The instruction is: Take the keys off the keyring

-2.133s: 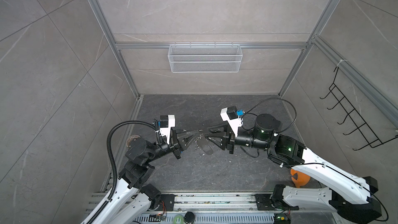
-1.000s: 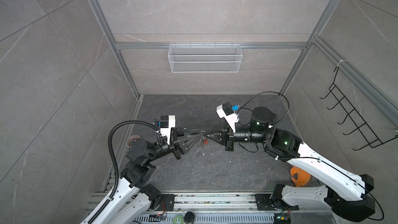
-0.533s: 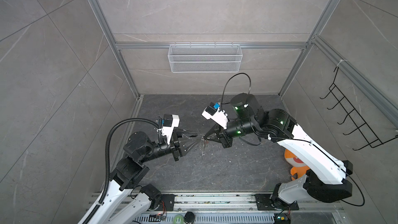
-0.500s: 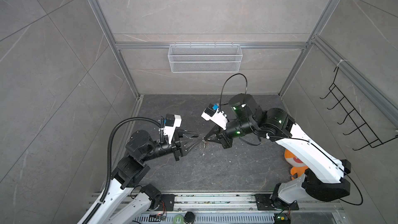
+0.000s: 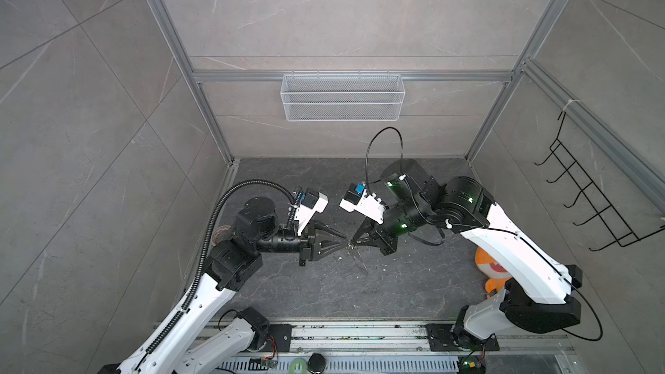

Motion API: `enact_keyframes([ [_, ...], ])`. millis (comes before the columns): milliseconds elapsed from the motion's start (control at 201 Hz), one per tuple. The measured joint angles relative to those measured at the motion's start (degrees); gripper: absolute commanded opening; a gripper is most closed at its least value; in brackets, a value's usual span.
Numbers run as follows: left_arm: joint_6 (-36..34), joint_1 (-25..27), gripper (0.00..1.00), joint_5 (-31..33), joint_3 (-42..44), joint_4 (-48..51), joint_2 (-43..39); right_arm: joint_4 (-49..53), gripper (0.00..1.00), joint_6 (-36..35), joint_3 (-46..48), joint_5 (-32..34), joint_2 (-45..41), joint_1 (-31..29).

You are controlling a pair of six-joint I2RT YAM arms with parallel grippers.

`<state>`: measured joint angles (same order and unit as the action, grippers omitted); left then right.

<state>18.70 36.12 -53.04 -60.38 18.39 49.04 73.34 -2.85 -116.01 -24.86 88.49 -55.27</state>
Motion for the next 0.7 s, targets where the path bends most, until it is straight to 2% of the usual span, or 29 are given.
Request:
enact_keyframes([
  [443,-1.33,0.02,0.23,-1.57,-1.81,3.61,1.7,0.44,0.0,-0.26,-1.01,0.24,0.35,-0.92],
  [523,-1.97,0.02,0.26,-1.29,-2.47,4.63,1.68,0.68,0.0,-0.42,-1.01,0.44,0.39,-1.27],
  [697,-3.43,0.02,0.26,0.7,-3.56,6.88,1.4,0.85,0.0,-0.44,-1.01,0.63,0.42,-1.75],
])
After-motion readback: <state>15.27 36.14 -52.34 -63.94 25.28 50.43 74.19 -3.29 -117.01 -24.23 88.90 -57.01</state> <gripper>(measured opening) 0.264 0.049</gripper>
